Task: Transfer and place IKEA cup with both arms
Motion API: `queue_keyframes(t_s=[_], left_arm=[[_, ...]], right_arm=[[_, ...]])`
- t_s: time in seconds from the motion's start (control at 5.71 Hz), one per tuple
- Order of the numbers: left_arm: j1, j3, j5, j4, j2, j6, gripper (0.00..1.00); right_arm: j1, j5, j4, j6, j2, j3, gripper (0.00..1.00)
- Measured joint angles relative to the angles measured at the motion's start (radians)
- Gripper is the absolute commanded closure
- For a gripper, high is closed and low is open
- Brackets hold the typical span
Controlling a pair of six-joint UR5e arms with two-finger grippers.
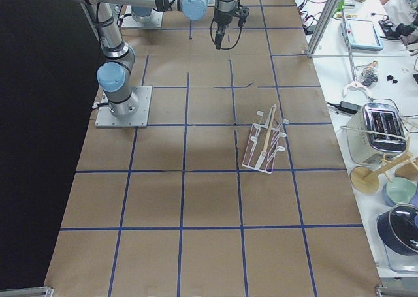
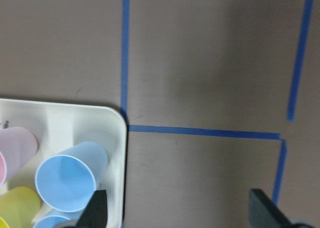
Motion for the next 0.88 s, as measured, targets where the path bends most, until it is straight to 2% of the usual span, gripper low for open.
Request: queue_keyframes(t_s=[0.35, 0.88], left_arm=[[-0.159, 0.095, -0.003, -0.124, 0.067, -0.097, 0.02], [-0.208, 0.093, -0.026, -0.166, 0.12, -0.101, 0.02]], right_arm=[[0.061, -0.042, 0.04, 0.035, -0.022, -0.039, 0.0], [0.081, -0.018, 0.083, 0.042, -0.042, -0.066, 0.0]])
